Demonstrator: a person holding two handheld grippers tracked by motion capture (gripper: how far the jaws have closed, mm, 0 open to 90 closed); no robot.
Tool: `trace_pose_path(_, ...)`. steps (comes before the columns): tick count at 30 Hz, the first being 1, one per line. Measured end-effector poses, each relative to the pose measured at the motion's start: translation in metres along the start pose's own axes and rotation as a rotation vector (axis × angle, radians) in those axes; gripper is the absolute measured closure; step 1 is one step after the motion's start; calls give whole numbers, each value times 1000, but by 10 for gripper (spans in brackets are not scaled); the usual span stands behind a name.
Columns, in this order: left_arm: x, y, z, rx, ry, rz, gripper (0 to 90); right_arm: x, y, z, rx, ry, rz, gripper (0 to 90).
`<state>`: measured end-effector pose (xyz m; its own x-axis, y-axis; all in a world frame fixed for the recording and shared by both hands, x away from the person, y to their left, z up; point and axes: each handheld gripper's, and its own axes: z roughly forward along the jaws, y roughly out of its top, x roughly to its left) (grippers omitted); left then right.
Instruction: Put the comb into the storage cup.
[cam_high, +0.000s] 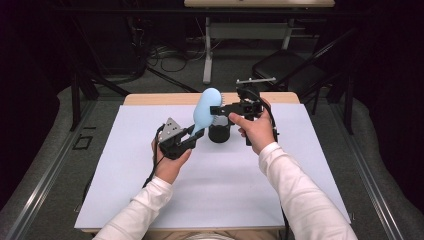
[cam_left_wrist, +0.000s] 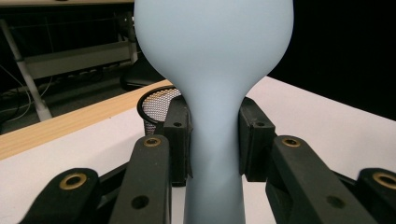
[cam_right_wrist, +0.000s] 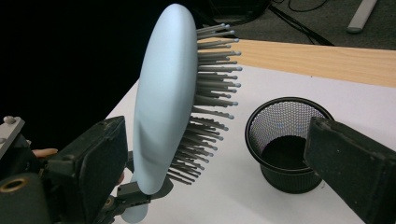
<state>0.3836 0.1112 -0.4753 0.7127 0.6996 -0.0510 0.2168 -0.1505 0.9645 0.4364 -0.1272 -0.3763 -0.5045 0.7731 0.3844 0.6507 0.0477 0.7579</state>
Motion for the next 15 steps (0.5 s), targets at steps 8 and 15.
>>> trace_pose_path(8, -1, -1, 1, 2, -2, 4, 693, -1, 2, 3, 1, 11, 16, 75)
trace_pose_path(15, -5, -2, 3, 7, -12, 10, 693, -2, 4, 7, 2, 30, 41, 97)
